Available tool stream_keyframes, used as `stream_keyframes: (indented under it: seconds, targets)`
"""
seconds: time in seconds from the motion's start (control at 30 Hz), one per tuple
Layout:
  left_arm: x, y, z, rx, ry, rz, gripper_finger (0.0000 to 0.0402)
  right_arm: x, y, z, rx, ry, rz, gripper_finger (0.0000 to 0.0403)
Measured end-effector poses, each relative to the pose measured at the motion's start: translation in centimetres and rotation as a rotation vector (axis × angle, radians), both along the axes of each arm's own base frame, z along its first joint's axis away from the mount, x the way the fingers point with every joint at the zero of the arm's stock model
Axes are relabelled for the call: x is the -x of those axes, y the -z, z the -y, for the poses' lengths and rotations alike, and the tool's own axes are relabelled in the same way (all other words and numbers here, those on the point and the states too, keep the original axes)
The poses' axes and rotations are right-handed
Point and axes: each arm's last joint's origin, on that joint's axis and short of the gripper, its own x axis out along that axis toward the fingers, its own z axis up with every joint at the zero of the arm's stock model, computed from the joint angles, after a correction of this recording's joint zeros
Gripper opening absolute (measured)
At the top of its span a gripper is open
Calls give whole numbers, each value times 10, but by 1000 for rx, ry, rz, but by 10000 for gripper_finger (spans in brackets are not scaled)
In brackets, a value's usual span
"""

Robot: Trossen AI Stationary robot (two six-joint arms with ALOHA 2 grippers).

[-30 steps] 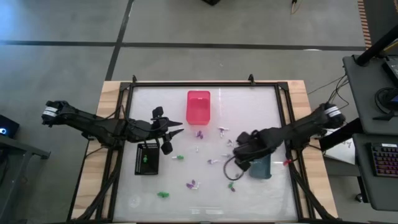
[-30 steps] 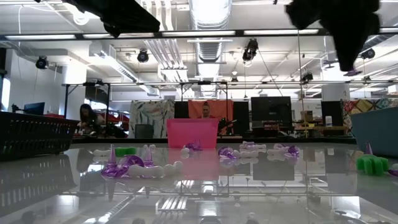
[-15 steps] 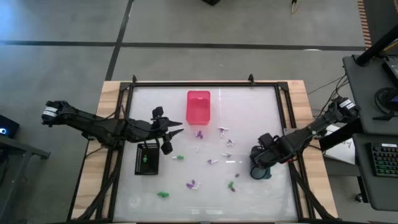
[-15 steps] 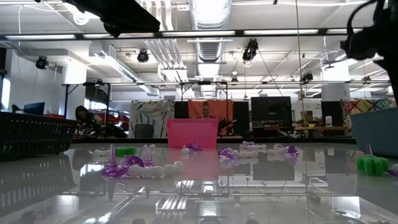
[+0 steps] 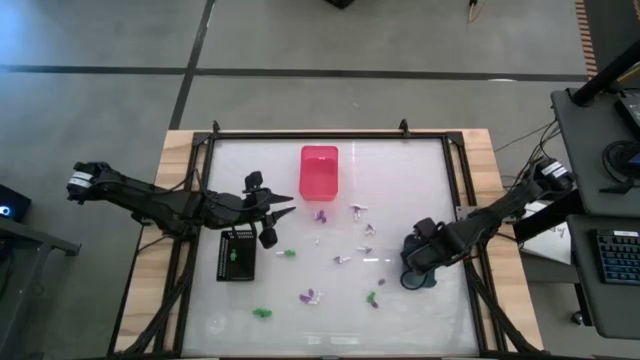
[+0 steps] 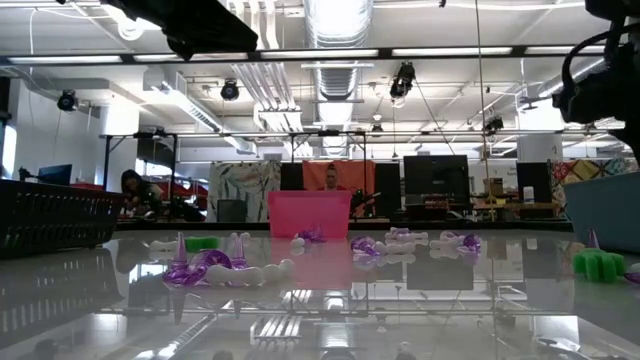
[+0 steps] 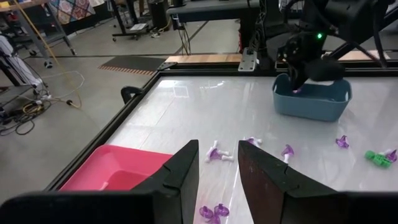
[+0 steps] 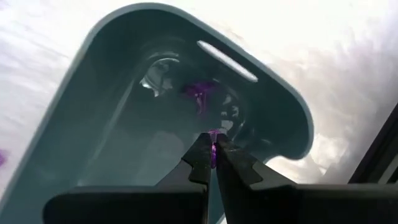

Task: Sort Halloween decoration
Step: Put the witch hat toy into the blue bin, then put the bone toy into the red bin

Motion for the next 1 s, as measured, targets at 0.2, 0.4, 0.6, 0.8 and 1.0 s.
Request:
stream_keyframes:
  seconds: [0.2, 0.4, 0.6, 0.8, 1.0]
  targets:
    - [0, 0, 0, 1, 0, 3, 95, -4, 8, -2, 19, -21, -29, 12]
    - [0, 0, 0, 0, 0, 2, 95, -5, 11, -3, 26, -21, -41, 46]
    - [0, 0, 0, 0, 0, 3, 95, -6, 11, -3, 22, -21, -34, 90]
    - [0, 0, 0, 0, 0, 3, 95, -5, 7, -3, 9, -21, -14, 116]
    - [0, 0, 0, 0, 0, 3, 95, -3, 3, -2, -5, -22, 5, 123]
